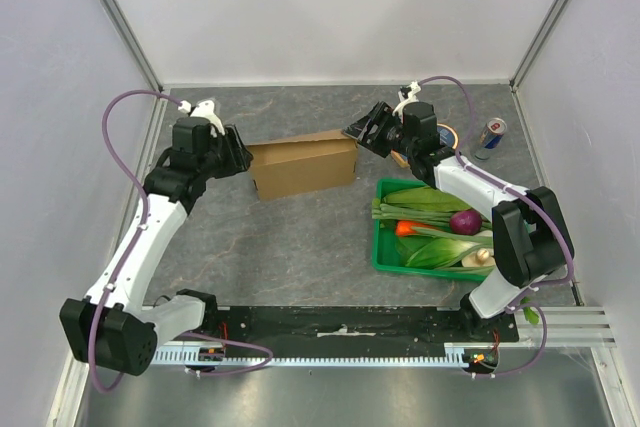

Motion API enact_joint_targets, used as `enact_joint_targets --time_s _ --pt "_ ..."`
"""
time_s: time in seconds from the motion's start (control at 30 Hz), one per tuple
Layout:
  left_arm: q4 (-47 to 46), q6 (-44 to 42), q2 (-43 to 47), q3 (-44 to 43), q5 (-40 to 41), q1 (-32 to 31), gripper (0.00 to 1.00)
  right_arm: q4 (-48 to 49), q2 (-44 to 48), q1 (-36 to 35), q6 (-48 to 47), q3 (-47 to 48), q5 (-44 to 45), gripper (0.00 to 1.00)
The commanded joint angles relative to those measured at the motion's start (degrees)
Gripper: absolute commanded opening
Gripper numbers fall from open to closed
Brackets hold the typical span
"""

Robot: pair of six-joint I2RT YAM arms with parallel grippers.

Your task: Fold the paper box

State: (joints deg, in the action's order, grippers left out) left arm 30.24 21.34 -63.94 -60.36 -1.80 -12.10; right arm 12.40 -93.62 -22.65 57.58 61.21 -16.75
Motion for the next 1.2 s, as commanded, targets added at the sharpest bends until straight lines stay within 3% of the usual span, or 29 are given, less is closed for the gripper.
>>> enact_joint_targets --time_s 0.0,0.3,0.43,0.53,0.73,0.87,0.93,0.97,1.07,1.17 --pt "-1.32 -2.45 -2.66 -3.53 2.61 -0.21 0.55 -2.03 -0.86 -0.20 -1.95 1.19 -0.56 0.71" --pt "-4.92 0.10 -7.69 -4.51 -2.50 -0.38 0.19 -1.59 -0.77 -0.28 -1.77 0.75 -0.74 0.71" --pt "-5.63 1.50 -8.31 -3.37 1.25 -3.44 0.02 -1.24 -0.86 -0.72 -1.51 1.02 -0.83 0.71" --pt "-7.82 2.56 -7.69 -0.65 8.80 -7.75 0.02 -1.33 -0.86 -1.16 -1.77 0.93 -0.47 0.71" --pt "-11.59 4.06 -5.85 7.43 17.87 -10.22 0.02 -1.59 -1.21 -1.16 -2.39 0.49 -0.12 0.71" --pt "-13.28 2.92 -4.61 11.66 19.12 -10.14 0.02 -1.42 -1.91 -1.25 -2.47 0.58 -0.47 0.71" --pt "-10.22 2.74 -4.44 9.30 16.33 -10.14 0.19 -1.42 -2.00 -1.16 -2.65 0.75 -0.74 0.71" --pt "-9.50 2.56 -4.00 7.55 14.57 -10.14 0.40 -1.68 -1.91 -1.16 -2.56 0.84 -0.74 0.71" --pt "-7.57 1.34 -0.40 5.26 5.52 -10.14 0.68 -2.03 -1.74 -1.16 -3.09 1.19 -0.56 0.71" --pt "-2.84 0.11 2.06 1.30 -0.11 -9.96 0.79 -2.21 -1.65 -1.16 -3.53 1.37 -0.91 0.72"
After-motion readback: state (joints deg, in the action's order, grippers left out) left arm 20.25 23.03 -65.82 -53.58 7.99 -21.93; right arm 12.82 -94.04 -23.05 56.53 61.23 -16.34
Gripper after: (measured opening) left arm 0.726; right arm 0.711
